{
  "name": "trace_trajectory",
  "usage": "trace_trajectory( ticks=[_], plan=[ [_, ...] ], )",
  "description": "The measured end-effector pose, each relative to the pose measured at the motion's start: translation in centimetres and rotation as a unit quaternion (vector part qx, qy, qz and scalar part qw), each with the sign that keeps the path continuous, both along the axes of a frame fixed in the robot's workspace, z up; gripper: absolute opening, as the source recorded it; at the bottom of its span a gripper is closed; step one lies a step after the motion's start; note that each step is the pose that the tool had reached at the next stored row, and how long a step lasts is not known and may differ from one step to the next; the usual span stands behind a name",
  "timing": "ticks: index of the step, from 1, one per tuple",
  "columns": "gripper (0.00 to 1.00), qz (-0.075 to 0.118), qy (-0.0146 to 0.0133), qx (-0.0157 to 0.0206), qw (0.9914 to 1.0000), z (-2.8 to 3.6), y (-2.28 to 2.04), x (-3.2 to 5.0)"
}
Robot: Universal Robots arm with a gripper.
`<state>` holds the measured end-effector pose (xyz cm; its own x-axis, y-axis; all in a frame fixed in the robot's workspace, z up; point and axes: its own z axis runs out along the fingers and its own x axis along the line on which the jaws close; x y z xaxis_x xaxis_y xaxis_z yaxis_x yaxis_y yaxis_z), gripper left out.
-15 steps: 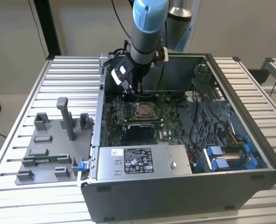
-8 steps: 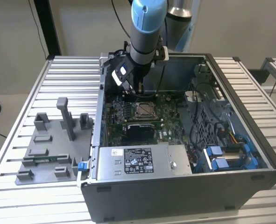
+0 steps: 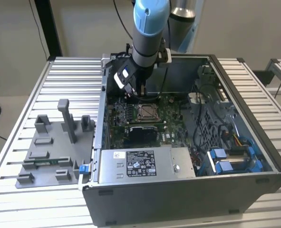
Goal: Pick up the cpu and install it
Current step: 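Install the first cpu locking lever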
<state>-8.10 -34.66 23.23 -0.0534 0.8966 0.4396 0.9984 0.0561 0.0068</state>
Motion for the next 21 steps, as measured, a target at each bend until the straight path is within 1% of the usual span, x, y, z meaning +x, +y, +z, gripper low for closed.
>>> trace_trajectory(
  ticks=[8, 13, 14, 18, 19, 21],
  plan=[
    [0.00, 0.000, 0.0000, 0.0000, 1.00000, -0.05, 0.00, 0.06],
    [0.00, 0.000, 0.0000, -0.0001, 1.00000, -0.05, -0.09, 0.06],
    [0.00, 0.000, 0.0000, -0.0008, 1.00000, -0.05, -0.09, 0.07],
    [0.00, 0.000, 0.0000, -0.0073, 0.99997, -0.04, -0.10, 0.07],
    [0.00, 0.000, 0.0000, -0.0083, 0.99997, -0.04, -0.10, 0.07],
    [0.00, 0.000, 0.0001, -0.0088, 0.99996, -0.05, -0.10, 0.06]
  ],
)
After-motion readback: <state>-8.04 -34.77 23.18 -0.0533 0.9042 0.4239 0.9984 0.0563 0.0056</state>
